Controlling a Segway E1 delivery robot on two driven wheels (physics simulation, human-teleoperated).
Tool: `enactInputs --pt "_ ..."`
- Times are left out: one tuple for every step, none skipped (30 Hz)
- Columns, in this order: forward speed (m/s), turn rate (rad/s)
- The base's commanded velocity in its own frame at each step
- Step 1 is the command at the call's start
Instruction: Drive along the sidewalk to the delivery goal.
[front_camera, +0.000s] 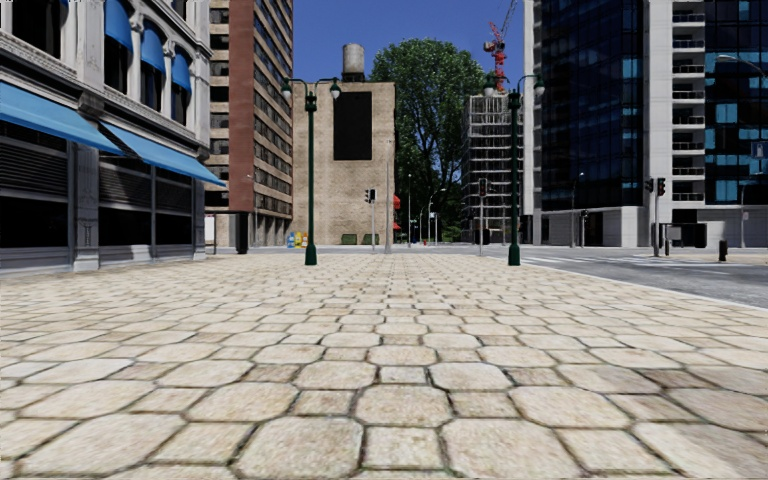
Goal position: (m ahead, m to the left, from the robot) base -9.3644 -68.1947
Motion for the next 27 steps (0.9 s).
enactInputs --pt "2.0 -0.15" --pt "2.0 -0.15" --pt "2.0 -0.15" --pt "2.0 -0.15" --pt "2.0 -0.15" --pt "2.0 -0.15" --pt "2.0 -0.15" --pt "2.0 -0.15" --pt "2.0 -0.15" --pt "2.0 -0.15" --pt "2.0 -0.15" --pt "2.0 -0.15" --pt "2.0 -0.15" --pt "2.0 -0.15" --pt "2.0 -0.15" --pt "2.0 -0.15" --pt "2.0 -0.15" --pt "2.0 -0.15" --pt "2.0 -0.15" --pt "2.0 -0.15" --pt "2.0 -0.15" --pt "2.0 -0.15" --pt "2.0 -0.16" --pt "2.0 -0.16" --pt "2.0 -0.16" --pt "2.0 -0.17" --pt "2.0 -0.17"
